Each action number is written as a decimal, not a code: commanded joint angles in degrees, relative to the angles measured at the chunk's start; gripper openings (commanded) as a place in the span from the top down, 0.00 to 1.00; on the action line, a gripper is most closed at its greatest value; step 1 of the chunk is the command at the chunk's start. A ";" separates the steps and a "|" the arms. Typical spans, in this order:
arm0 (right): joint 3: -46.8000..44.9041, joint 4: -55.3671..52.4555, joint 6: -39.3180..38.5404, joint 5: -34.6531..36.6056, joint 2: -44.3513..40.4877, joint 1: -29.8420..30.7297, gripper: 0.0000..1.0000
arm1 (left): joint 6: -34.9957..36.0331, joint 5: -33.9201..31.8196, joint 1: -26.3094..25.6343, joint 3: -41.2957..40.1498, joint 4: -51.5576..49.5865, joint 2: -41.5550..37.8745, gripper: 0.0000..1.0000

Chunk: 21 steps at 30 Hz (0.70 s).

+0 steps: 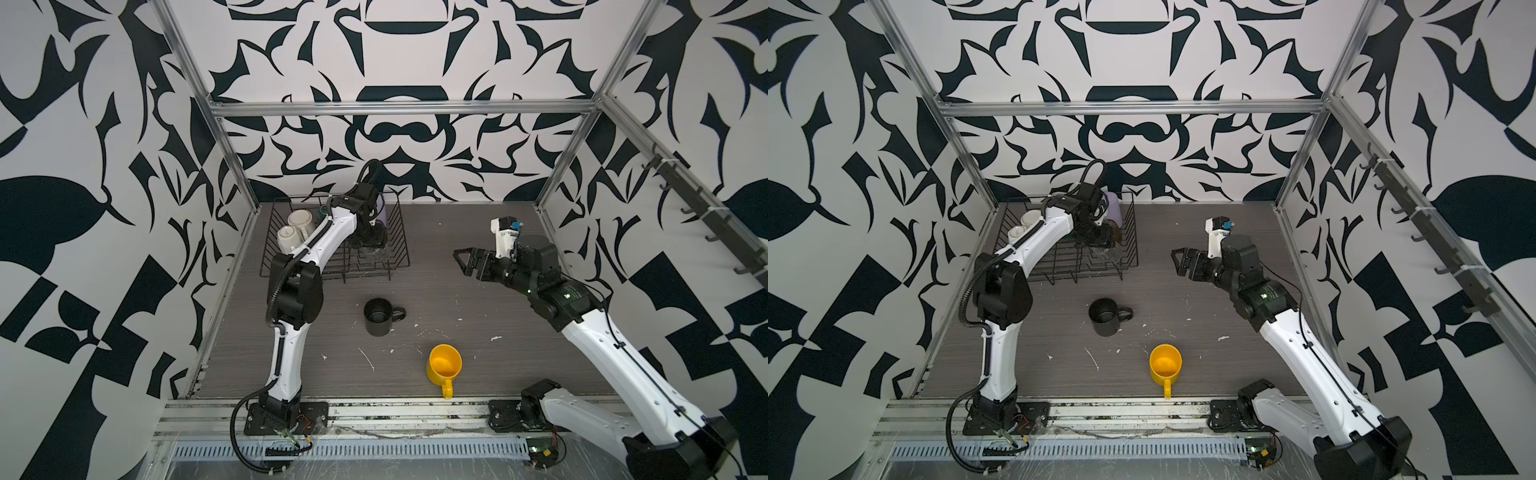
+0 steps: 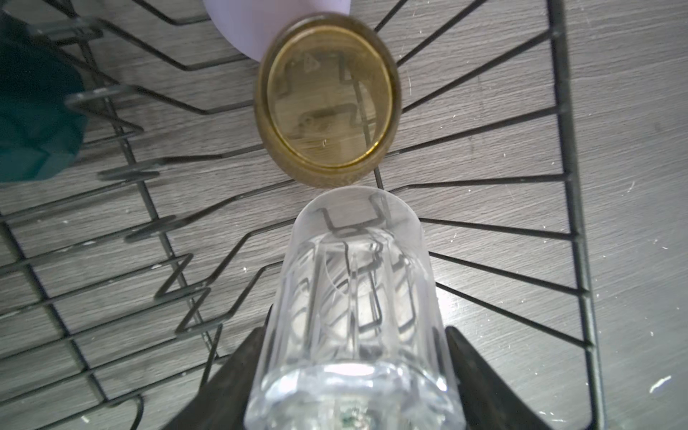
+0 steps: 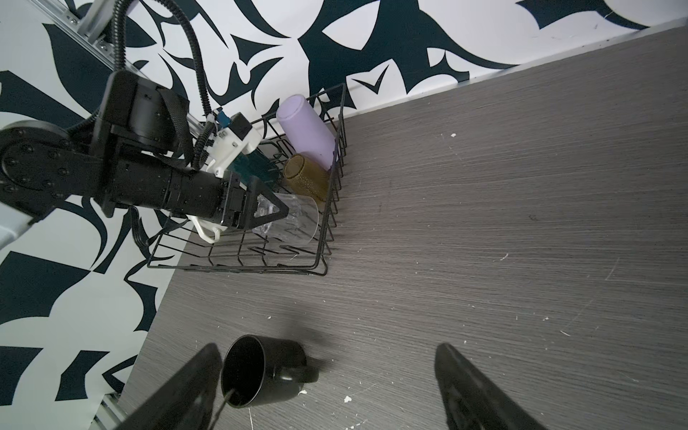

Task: Load cups into a dish rack
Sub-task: Place the cup upside down at the dish rack.

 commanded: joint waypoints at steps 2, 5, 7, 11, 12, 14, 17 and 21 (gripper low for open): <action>-0.11 1.70 -0.40 0.46 -0.61 -0.18 0.08 | 0.65 -0.19 -0.02 2.16 -2.90 0.86 0.47; -0.06 1.79 -0.35 0.55 -0.52 -0.13 0.08 | 0.58 -0.11 0.03 2.25 -2.94 1.06 0.27; -0.06 1.79 -0.40 0.62 -0.52 -0.16 0.08 | 0.50 0.05 0.02 2.25 -2.88 0.92 0.20; -0.06 1.81 -0.39 0.54 -0.34 -0.20 0.08 | 0.75 0.30 0.02 1.86 -2.57 0.13 0.12; -0.07 1.85 -0.34 0.48 -0.26 -0.16 0.08 | 0.71 0.32 0.00 1.73 -2.48 -0.12 0.10; -0.15 1.87 -0.31 0.44 -0.23 -0.15 0.08 | 0.79 0.31 -0.01 1.48 -2.30 -0.69 0.08; -0.19 1.89 -0.23 0.44 -0.26 -0.20 0.08 | 0.77 0.38 0.03 1.20 -1.79 -1.91 0.06; -0.31 1.87 -0.16 0.39 -0.26 -0.20 0.09 | 0.66 0.54 0.01 -0.19 0.38 -4.36 0.06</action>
